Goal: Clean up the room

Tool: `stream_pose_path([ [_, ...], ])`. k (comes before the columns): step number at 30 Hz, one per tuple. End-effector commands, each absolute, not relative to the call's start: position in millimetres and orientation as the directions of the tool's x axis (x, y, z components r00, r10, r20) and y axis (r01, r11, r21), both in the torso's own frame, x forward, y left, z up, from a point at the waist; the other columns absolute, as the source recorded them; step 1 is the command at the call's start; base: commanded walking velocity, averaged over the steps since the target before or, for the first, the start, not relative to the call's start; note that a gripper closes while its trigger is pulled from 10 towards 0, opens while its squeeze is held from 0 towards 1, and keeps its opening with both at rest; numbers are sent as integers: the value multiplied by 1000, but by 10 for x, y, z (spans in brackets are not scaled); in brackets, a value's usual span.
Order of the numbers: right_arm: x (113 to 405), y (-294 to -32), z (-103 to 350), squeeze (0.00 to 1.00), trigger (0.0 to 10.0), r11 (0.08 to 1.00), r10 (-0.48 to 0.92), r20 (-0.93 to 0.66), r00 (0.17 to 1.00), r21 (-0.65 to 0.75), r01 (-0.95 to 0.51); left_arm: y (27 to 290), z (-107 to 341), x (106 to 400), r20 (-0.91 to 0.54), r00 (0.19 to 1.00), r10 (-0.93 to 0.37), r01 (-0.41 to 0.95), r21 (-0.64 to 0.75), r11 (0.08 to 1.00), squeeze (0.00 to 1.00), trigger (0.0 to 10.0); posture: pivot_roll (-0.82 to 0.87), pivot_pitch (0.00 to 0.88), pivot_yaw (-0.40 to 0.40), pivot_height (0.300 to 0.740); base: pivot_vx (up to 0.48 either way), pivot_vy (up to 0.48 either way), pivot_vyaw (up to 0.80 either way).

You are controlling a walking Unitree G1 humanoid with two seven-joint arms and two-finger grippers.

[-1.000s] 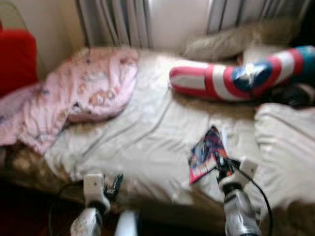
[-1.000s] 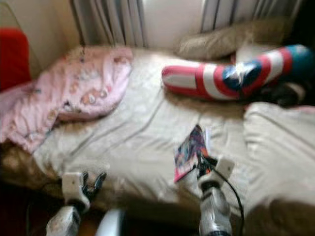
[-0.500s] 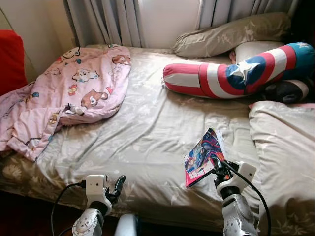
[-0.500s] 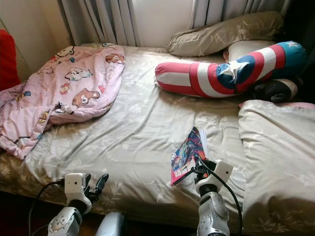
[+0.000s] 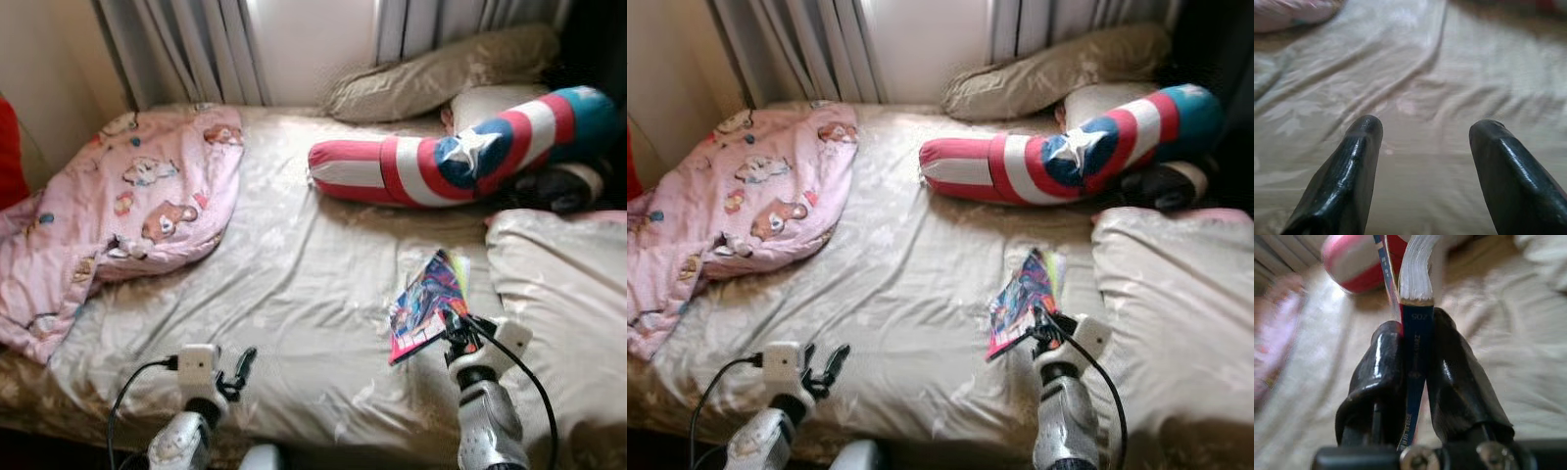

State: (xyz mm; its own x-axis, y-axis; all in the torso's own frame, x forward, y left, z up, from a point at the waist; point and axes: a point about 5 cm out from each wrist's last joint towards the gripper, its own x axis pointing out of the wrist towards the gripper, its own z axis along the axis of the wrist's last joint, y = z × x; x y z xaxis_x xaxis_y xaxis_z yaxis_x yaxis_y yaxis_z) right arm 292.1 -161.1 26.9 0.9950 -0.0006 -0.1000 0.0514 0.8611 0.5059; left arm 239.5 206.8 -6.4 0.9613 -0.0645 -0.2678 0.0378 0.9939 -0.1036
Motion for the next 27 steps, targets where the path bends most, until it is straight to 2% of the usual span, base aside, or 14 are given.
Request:
stream_pose_path([
  [1,2944,-1684,319,0,10000,867,-1,-69,998,497,36,1955,7,2487,-232,968,-94,69,-117,991,0,10000,87,45,28,637,289,0,0],
  [7,3004,-1577,344,0,10000,845,57,-63,996,534,-14,1971,9,2472,-234,968,-95,72,-108,992,0,10000,91,68,36,637,0,0,0],
  [10,3048,-1485,369,0,10000,804,112,-47,993,591,-63,1982,16,2450,-232,968,-100,78,-103,992,0,10000,100,85,40,637,0,0,0],
  [17,3122,-1363,344,0,10000,727,155,-73,985,684,-64,2033,20,2322,-241,964,-113,96,-83,992,0,10000,148,133,69,637,0,0,0],
  [22,3243,-1390,447,0,10000,629,125,-31,992,775,-55,2095,49,2200,-253,959,-125,116,-49,992,0,10000,182,168,92,637,0,0,0],
  [27,3307,-1457,488,0,10000,572,85,-35,996,820,-21,2172,68,2077,-269,955,-125,121,-34,992,0,10000,210,196,113,637,0,0,0],
])
